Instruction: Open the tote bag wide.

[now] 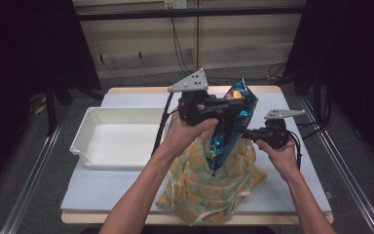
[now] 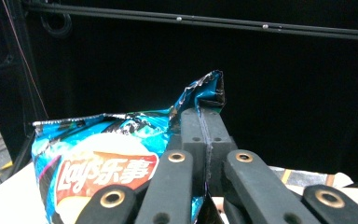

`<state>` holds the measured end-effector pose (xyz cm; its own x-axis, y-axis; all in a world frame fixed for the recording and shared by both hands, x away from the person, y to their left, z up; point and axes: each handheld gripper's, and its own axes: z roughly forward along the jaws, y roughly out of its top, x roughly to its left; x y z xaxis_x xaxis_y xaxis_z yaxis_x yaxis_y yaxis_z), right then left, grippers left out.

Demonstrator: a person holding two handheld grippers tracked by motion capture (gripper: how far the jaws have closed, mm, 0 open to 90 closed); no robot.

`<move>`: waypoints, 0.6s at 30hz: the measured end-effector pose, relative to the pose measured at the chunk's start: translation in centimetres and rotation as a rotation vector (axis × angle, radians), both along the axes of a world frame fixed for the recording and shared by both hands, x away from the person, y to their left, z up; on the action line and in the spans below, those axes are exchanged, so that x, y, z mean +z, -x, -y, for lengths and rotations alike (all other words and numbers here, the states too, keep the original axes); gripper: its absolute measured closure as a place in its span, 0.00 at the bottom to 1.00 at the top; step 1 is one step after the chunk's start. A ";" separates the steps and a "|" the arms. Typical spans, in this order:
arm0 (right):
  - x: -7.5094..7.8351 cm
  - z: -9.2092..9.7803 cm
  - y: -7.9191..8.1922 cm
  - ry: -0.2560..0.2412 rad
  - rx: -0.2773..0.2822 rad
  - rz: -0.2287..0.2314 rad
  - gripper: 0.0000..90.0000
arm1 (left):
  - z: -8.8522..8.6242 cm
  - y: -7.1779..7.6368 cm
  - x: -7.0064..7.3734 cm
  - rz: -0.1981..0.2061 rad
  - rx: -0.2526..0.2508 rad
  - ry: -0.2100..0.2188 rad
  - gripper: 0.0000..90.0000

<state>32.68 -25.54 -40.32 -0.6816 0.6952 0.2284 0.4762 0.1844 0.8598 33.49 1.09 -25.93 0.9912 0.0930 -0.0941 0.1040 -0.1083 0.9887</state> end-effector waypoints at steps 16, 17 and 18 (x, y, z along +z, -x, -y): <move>0.4 1.9 0.7 -0.011 -0.043 0.005 1.00 | -2.8 -0.4 1.4 0.014 0.052 0.024 1.00; 0.4 1.9 0.7 -0.011 -0.043 0.005 1.00 | -3.1 -0.5 1.5 0.014 0.055 0.031 1.00; 0.2 1.9 0.8 -0.011 -0.039 0.001 1.00 | -3.5 -0.5 1.6 0.010 0.060 0.036 1.00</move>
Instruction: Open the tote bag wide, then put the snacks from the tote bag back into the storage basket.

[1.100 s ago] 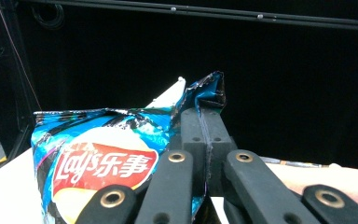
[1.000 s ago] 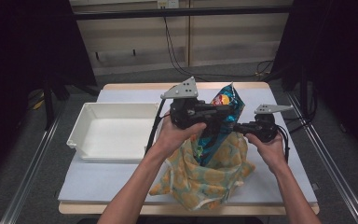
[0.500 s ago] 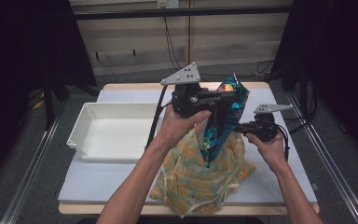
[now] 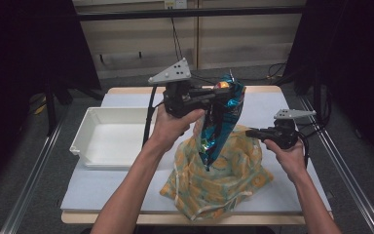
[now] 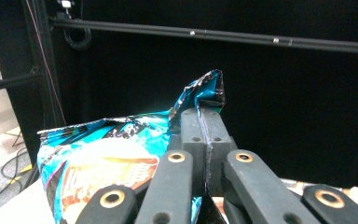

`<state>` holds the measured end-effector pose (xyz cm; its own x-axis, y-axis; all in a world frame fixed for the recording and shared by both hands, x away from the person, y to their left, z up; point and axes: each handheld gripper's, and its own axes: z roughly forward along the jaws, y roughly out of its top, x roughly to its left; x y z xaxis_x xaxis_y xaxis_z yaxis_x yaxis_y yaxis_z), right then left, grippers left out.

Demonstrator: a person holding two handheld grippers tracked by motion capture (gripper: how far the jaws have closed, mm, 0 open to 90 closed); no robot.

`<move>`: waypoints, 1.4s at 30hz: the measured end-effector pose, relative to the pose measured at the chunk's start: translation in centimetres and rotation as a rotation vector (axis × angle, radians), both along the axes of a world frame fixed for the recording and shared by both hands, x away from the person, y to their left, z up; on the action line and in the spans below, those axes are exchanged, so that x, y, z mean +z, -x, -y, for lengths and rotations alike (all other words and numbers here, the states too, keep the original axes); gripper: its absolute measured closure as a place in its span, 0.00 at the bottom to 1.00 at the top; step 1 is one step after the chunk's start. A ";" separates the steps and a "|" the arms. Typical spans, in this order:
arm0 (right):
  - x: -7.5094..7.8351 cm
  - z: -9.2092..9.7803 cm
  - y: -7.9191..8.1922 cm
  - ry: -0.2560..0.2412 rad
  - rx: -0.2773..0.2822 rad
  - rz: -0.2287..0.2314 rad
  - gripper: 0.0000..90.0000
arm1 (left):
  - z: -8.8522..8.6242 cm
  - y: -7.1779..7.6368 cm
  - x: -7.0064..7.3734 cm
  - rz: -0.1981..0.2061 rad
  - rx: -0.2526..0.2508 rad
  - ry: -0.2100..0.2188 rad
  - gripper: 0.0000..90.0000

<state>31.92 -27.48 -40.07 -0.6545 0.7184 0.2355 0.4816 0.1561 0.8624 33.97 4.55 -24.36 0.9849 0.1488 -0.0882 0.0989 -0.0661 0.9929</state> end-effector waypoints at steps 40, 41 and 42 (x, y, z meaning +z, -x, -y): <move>-1.1 0.9 8.7 -0.032 -0.083 0.076 0.34 | -13.2 -2.2 -1.3 -0.041 0.325 -0.033 1.00; -1.1 0.9 8.9 -0.030 -0.084 0.075 0.34 | -13.4 -2.3 -1.4 -0.044 0.332 -0.031 1.00; -1.2 1.0 9.1 -0.026 -0.084 0.082 0.34 | -13.6 -2.3 -1.4 -0.047 0.341 -0.037 1.00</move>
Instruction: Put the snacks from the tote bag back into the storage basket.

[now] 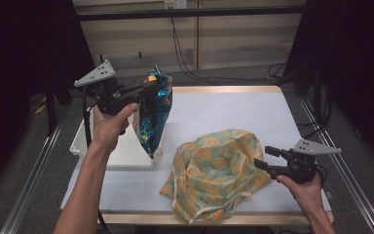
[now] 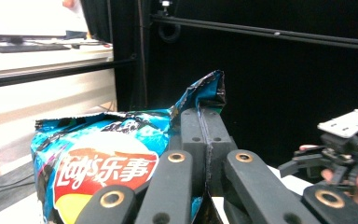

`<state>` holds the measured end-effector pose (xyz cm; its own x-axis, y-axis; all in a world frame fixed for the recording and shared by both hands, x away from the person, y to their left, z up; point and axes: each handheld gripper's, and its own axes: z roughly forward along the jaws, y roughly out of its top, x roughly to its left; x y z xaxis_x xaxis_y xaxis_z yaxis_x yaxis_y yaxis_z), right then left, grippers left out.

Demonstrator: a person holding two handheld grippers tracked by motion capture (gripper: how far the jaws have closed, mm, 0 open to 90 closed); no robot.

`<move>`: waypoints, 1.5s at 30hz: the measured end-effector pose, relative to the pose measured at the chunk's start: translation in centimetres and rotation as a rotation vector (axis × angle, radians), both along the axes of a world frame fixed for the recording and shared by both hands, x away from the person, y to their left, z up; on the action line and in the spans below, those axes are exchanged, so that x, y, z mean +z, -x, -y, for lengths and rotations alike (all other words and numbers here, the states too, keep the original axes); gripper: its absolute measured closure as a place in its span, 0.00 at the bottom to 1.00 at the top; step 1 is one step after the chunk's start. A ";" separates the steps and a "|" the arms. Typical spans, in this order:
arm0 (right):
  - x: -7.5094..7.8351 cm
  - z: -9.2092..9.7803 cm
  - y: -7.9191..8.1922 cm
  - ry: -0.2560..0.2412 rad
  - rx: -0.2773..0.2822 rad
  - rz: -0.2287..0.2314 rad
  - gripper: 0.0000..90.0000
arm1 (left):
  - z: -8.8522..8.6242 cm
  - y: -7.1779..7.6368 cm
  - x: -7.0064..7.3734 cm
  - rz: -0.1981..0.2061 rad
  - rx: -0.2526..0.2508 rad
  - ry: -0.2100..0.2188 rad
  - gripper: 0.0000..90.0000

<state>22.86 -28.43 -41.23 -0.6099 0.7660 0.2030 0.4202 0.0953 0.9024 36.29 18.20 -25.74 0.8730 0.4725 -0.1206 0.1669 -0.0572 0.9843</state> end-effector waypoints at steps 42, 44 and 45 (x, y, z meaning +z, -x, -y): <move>-2.3 -0.3 3.6 -0.008 0.011 -0.020 0.30 | -5.9 -5.6 -5.0 -0.120 0.317 -0.107 1.00; -2.3 -0.2 3.6 -0.014 0.012 -0.021 0.30 | -5.8 -6.0 -5.4 -0.128 0.329 -0.116 1.00; -2.3 -0.2 3.5 -0.015 0.011 -0.022 0.30 | -5.7 -6.2 -5.5 -0.132 0.328 -0.120 1.00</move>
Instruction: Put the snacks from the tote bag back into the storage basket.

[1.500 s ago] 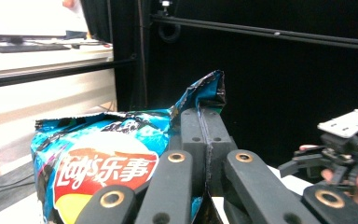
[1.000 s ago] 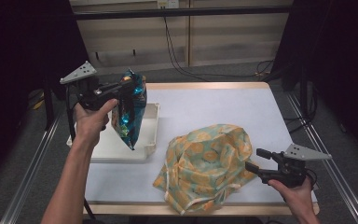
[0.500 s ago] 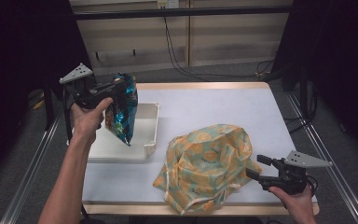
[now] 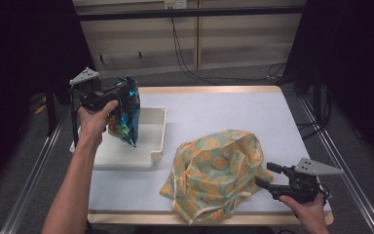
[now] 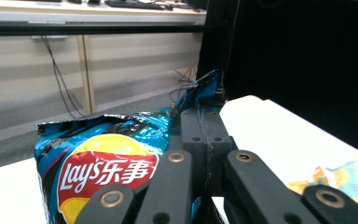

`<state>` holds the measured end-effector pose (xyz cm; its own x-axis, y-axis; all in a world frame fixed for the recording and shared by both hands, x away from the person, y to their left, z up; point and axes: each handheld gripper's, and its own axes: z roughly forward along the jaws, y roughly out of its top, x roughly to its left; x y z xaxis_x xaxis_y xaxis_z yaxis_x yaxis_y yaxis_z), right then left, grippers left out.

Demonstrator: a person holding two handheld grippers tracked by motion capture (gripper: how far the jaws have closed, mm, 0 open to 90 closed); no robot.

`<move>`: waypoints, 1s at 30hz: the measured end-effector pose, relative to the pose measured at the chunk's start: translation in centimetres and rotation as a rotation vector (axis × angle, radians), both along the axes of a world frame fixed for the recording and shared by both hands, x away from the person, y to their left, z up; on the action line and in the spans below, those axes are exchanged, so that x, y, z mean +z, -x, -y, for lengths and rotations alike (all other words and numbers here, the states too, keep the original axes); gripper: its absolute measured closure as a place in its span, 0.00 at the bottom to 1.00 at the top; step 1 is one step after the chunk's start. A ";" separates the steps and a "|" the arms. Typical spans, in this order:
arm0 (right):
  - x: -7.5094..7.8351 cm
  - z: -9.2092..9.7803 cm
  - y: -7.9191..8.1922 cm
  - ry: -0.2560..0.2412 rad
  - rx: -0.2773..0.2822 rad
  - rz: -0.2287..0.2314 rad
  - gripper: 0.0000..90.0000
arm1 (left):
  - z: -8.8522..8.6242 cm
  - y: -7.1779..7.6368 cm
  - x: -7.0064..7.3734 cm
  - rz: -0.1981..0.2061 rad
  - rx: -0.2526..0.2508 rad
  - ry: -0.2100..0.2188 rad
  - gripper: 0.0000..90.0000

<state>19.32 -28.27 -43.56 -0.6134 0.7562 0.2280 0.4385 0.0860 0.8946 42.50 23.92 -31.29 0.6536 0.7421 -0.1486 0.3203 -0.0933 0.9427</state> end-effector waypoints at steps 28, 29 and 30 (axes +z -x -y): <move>-0.7 0.0 -0.7 0.004 0.013 -0.025 0.30 | 2.3 -3.9 -3.8 -0.003 0.101 0.015 0.99; -0.6 0.0 -0.8 0.007 0.015 -0.023 0.30 | 2.5 -4.0 -4.0 -0.003 0.102 0.012 0.99; -0.6 0.0 -0.8 0.006 0.013 -0.026 0.30 | 2.7 -4.1 -4.3 -0.006 0.095 0.007 0.99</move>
<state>20.09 -28.23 -44.19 -0.6174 0.7493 0.2396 0.4604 0.0972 0.8824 46.56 21.19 -35.54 0.5798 0.7994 -0.1573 0.3328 -0.0561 0.9413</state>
